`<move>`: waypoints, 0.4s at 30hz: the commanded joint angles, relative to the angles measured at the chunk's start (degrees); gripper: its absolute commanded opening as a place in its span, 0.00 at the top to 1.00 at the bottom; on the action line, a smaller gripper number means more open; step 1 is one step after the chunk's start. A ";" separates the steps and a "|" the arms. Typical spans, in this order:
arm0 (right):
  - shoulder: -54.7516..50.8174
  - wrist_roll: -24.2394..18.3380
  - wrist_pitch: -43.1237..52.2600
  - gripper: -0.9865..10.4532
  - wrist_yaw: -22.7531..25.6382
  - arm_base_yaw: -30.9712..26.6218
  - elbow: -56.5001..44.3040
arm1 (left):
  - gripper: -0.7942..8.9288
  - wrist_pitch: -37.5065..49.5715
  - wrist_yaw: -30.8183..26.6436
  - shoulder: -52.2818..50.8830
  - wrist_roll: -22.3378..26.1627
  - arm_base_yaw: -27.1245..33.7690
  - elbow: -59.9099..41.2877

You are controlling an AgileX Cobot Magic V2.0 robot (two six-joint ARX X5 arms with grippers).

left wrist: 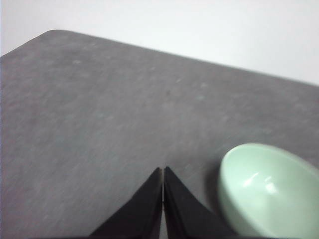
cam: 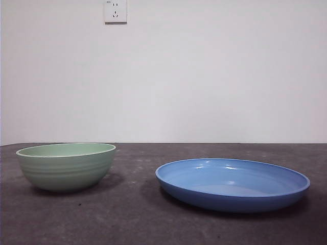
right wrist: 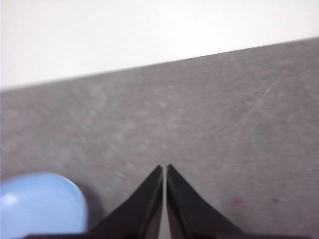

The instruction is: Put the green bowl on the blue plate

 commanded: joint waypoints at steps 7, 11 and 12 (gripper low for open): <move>4.22 12.39 -5.57 0.91 -5.11 1.01 13.40 | 0.91 -1.57 5.57 8.44 -6.62 -1.92 13.20; 9.42 12.26 -10.86 0.91 -9.62 1.68 20.63 | 0.91 -5.35 9.07 15.23 -6.56 -2.89 20.68; 10.91 12.24 -12.09 0.91 -10.97 1.88 22.47 | 0.91 -6.14 10.08 17.00 -6.49 -3.17 22.69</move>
